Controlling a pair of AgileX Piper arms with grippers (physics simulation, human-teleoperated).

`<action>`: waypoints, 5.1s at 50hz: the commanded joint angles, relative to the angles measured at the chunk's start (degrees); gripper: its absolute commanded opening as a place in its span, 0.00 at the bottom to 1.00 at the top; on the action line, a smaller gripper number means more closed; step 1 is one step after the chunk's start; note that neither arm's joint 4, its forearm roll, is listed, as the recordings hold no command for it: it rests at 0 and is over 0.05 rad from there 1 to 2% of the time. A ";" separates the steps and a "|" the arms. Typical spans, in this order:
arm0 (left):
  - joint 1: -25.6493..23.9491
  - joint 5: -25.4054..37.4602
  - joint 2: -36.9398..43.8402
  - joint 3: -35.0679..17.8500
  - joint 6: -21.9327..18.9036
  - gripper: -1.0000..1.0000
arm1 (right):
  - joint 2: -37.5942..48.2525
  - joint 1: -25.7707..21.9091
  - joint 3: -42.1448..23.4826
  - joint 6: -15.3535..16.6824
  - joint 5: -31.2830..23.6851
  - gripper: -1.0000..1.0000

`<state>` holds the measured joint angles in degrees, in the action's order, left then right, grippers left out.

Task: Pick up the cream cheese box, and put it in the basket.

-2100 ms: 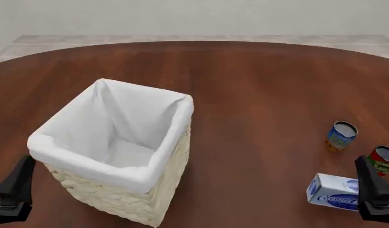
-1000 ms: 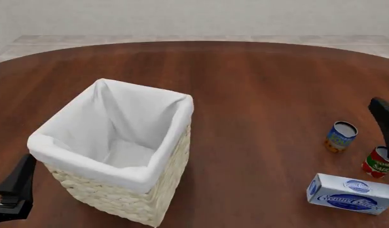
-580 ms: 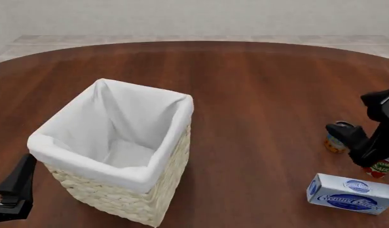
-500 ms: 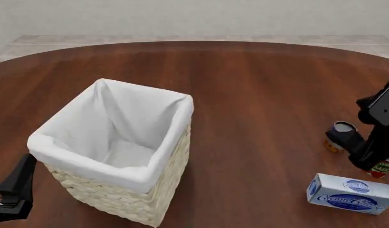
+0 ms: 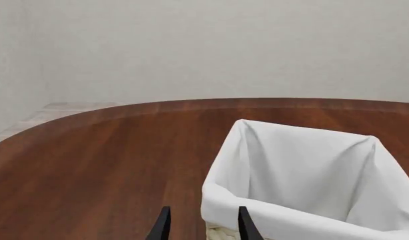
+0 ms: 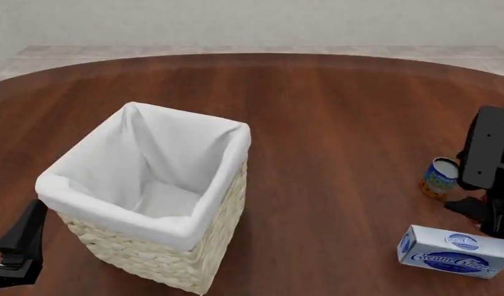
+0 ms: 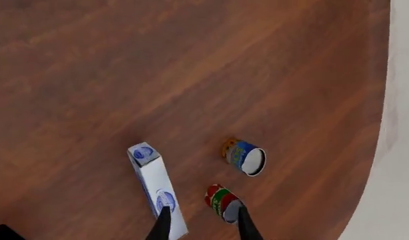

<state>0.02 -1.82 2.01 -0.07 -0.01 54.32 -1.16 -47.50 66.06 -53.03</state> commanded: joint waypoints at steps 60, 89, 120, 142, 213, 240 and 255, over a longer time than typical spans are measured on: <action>0.00 1.09 -1.05 -0.07 0.01 1.00 | 12.05 1.48 8.51 12.88 6.99 1.00; 0.01 0.93 -0.83 -0.13 0.01 1.00 | 16.65 3.34 10.57 9.74 8.88 1.00; 0.02 0.63 -0.58 -0.09 0.00 1.00 | 22.91 4.82 12.62 8.39 14.09 1.00; 0.02 0.62 -0.55 -0.09 0.01 1.00 | 25.25 6.96 14.35 9.48 17.55 1.00; 0.02 0.62 -0.55 -0.09 0.00 1.00 | -0.61 -42.93 -14.82 -68.44 37.90 0.00; 0.03 0.62 -0.56 -0.09 0.02 1.00 | -2.46 -59.14 -7.51 -79.33 56.86 0.00; 0.03 0.61 -0.53 -0.09 0.02 1.00 | 7.16 -58.02 -10.17 -78.33 59.53 0.00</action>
<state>0.04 -1.20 1.45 -0.16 0.00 58.19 -58.50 -56.58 -11.81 4.47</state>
